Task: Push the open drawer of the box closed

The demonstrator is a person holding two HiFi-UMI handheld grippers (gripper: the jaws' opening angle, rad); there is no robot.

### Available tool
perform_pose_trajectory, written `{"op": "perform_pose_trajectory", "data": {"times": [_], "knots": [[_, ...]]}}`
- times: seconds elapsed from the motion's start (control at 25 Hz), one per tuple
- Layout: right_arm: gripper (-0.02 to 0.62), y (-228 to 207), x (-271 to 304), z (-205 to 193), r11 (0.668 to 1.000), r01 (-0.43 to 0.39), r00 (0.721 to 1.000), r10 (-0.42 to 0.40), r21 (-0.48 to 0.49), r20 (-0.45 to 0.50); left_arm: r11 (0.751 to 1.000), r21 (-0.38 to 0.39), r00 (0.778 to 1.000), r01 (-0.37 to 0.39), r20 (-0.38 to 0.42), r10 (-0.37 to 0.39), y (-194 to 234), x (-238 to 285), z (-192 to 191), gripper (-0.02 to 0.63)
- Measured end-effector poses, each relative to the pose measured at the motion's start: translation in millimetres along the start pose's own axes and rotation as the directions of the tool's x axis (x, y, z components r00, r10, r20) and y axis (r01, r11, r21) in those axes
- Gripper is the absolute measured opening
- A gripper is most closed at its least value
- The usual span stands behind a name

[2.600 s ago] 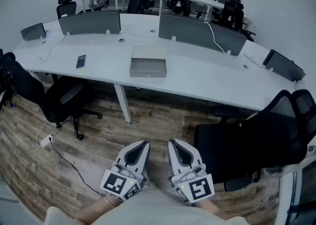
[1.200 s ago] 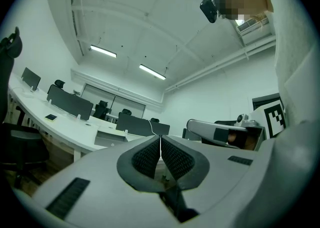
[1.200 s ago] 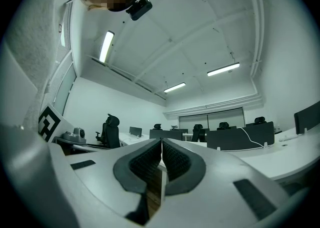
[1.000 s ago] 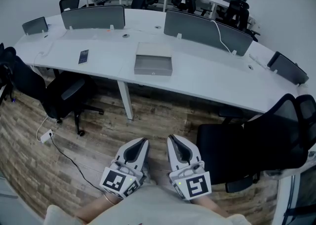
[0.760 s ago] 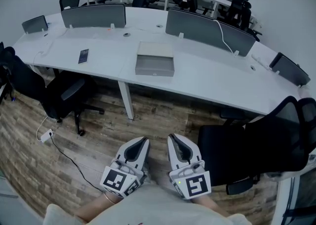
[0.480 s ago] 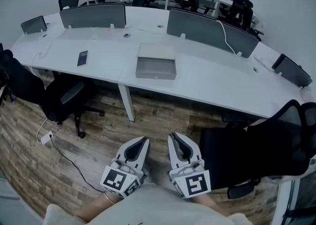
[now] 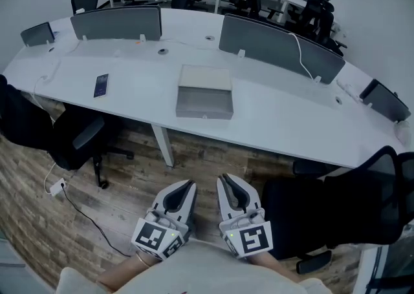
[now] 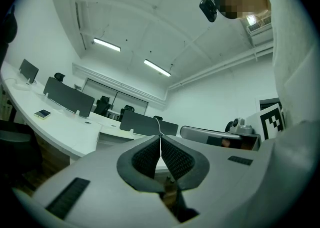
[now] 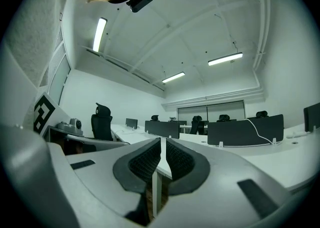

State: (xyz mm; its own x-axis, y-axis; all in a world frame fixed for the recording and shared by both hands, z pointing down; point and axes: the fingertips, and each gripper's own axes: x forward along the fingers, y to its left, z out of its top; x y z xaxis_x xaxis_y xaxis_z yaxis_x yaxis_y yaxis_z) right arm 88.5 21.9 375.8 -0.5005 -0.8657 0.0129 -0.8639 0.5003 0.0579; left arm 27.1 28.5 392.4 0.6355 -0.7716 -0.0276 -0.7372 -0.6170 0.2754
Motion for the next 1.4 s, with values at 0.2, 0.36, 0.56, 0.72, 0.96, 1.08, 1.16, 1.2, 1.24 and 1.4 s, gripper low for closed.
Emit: {"op": "perform_pose_trajectory", "data": {"times": [0.2, 0.36, 0.56, 0.72, 0.96, 1.08, 1.16, 1.2, 1.24, 1.4], "knots": [[0.021, -17, 42, -12, 1.0, 0.007, 0.999, -0.006, 0.023, -0.042, 1.0, -0.008, 1.0, -0.006, -0.009, 0.006, 30, 26, 9, 0.018], [0.023, -34, 76, -19, 0.999, 0.023, 0.998, -0.021, 0.034, -0.061, 1.0, -0.007, 1.0, -0.002, -0.014, 0.002, 57, 52, 18, 0.018], [0.021, -55, 114, -22, 0.998, 0.051, 0.996, -0.048, 0.045, -0.07, 1.0, 0.003, 1.0, 0.015, -0.017, -0.014, 86, 85, 31, 0.018], [0.023, -66, 143, -30, 0.997, 0.06, 0.995, -0.056, 0.048, -0.086, 1.0, 0.007, 0.999, 0.021, -0.028, -0.021, 107, 104, 35, 0.018], [0.023, -81, 178, -55, 0.994, 0.096, 0.986, -0.086, 0.061, -0.143, 1.0, -0.003, 0.999, 0.024, -0.049, -0.025, 136, 125, 35, 0.018], [0.023, -89, 194, -76, 0.99, 0.115, 0.977, -0.099, 0.075, -0.188, 1.0, -0.015, 0.998, 0.025, -0.06, -0.026, 149, 133, 33, 0.018], [0.025, -94, 204, -89, 0.986, 0.135, 0.97, -0.112, 0.093, -0.217, 1.0, -0.016, 0.997, 0.025, -0.066, -0.026, 157, 137, 33, 0.018], [0.025, -96, 208, -95, 0.984, 0.144, 0.966, -0.117, 0.103, -0.232, 1.0, -0.016, 0.997, 0.025, -0.068, -0.026, 161, 139, 34, 0.018], [0.026, -98, 212, -102, 0.982, 0.151, 0.962, -0.12, 0.112, -0.246, 1.0, -0.018, 0.997, 0.024, -0.071, -0.025, 164, 140, 33, 0.018], [0.069, -101, 226, -127, 0.975, 0.17, 0.944, -0.119, 0.146, -0.306, 0.999, -0.015, 0.997, 0.033, -0.074, -0.034, 176, 144, 31, 0.018]]}}
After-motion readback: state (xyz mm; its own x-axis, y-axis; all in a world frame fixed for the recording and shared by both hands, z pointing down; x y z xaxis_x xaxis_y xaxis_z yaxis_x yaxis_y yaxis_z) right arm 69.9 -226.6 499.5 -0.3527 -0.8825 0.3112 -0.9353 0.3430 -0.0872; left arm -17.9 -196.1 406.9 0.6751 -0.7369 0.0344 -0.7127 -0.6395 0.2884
